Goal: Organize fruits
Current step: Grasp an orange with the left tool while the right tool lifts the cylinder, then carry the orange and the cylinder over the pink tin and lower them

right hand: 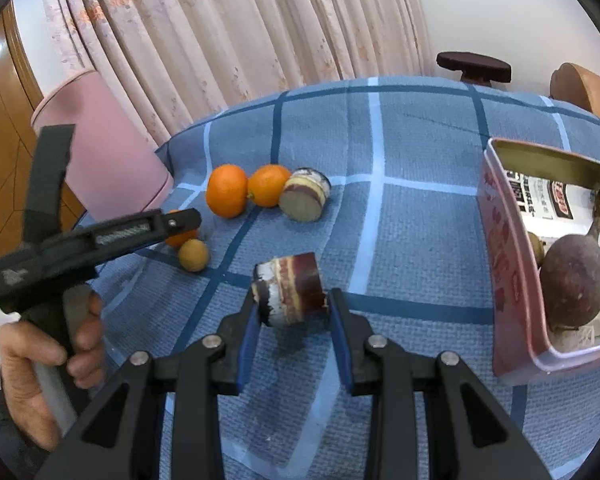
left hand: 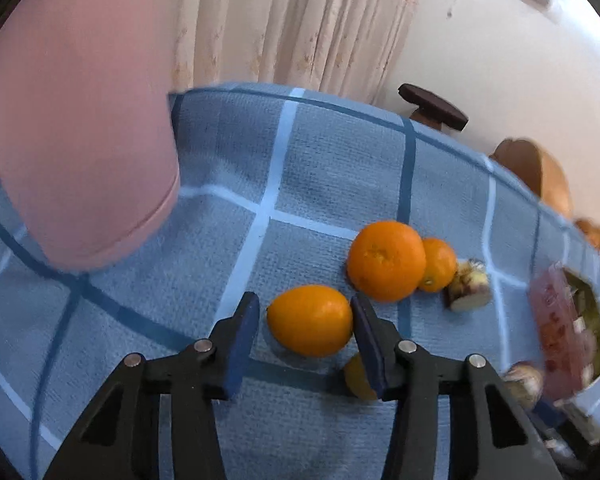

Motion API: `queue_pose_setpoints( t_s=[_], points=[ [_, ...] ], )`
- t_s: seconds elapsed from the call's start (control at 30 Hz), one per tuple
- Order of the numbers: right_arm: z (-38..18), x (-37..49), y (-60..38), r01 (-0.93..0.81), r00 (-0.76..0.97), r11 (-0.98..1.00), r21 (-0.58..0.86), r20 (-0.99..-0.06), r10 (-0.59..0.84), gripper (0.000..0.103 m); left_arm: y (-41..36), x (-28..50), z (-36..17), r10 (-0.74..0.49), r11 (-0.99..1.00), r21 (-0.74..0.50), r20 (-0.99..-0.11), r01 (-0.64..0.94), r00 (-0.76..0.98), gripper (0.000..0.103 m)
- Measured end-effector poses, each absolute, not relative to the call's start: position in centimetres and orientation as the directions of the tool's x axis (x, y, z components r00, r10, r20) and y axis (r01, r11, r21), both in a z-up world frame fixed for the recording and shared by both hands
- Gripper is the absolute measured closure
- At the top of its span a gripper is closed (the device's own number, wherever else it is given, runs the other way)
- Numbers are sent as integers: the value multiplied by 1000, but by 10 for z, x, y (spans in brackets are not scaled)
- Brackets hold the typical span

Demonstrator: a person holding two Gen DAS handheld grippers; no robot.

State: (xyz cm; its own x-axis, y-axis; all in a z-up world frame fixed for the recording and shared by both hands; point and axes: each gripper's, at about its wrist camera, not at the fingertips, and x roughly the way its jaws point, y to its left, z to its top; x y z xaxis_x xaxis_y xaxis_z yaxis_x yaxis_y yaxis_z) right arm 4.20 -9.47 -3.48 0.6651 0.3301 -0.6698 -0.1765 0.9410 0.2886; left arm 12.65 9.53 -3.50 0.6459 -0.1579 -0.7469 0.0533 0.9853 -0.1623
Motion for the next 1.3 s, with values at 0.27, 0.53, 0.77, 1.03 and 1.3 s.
queue_pose_setpoints(
  t_s=[0.27,0.53,0.77,1.03,1.3],
  points=[
    [-16,29,-101,-177,765,957,231,-579,281,67,98,94,-5,-112,987,-158,-584,23,804,58],
    [-2,21,-107,-153,822,972,181,-522,226,67,65,57,5,-124,990,-124,-489,71,863,58],
    [6,11,-132,-117,853,982,147,-491,175,67,3,40,13,-136,989,-12,-440,146,888,58],
    [8,-1,-186,-27,872,990,141,-481,93,67,-48,33,12,-189,978,-8,-441,206,877,58],
    [10,-10,-228,27,880,992,123,-473,35,67,-87,22,14,-218,970,4,-439,244,872,58]
  ],
)
